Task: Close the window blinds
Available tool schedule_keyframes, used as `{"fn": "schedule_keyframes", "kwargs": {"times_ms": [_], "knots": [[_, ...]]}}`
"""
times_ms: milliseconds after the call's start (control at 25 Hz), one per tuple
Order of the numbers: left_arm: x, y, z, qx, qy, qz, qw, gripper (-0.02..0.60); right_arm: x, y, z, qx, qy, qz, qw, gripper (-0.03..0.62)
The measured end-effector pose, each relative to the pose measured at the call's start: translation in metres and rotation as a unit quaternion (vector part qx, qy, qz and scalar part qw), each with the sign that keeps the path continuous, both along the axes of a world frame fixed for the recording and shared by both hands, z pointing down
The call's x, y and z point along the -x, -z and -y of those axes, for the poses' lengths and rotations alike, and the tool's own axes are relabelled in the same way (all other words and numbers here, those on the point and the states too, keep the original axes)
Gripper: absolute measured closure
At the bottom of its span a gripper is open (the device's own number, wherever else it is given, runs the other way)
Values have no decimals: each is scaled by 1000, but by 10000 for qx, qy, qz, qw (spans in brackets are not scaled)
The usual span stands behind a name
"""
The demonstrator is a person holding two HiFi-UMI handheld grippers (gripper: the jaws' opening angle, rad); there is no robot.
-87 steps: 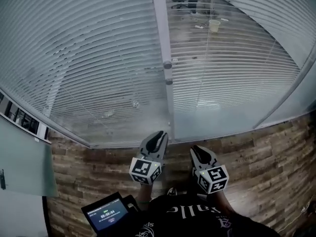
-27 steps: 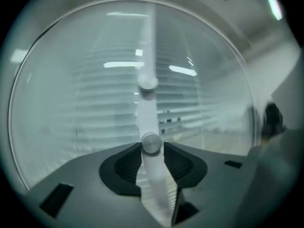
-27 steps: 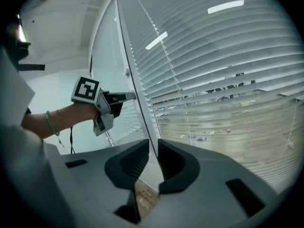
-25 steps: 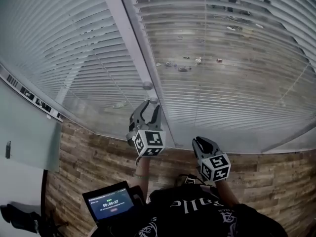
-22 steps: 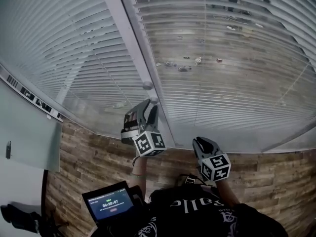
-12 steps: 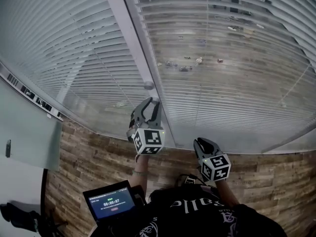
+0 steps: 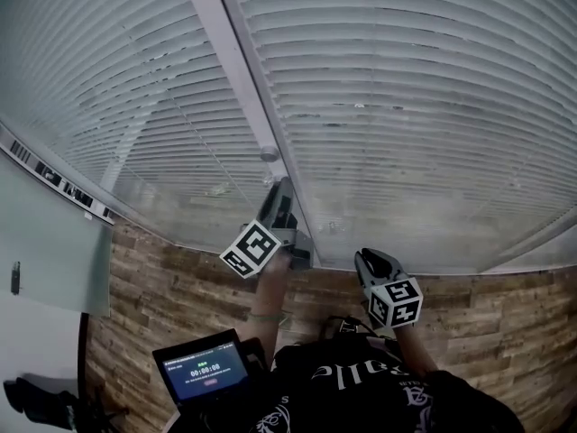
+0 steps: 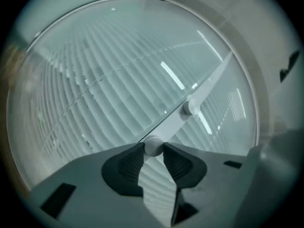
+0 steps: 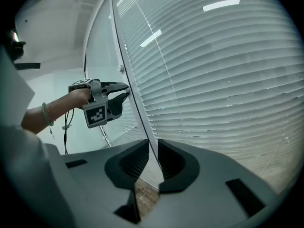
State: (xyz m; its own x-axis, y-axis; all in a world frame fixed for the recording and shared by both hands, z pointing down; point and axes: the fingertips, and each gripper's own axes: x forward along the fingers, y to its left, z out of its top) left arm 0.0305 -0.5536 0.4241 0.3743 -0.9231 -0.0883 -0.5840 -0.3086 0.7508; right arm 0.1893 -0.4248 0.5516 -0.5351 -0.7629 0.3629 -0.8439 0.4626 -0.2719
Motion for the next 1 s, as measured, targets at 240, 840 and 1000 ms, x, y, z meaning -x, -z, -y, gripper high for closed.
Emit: {"fn": "schedule_keyframes", "kwargs": {"times_ms": [240,840,1000], "knots": [[-7,-21,-27,-476,-451,3156,9466,459,11,-3,-13,-20,-74,-22,10000,526],[24,-119,-208,-415,-2261,3748,8981,577,109,-5,-110,-98,-663,125,9977,526],[45,-123,-251,-352,-2819,3627,8875,577,140,0,-142,-105,-948,130,9954,526]]}}
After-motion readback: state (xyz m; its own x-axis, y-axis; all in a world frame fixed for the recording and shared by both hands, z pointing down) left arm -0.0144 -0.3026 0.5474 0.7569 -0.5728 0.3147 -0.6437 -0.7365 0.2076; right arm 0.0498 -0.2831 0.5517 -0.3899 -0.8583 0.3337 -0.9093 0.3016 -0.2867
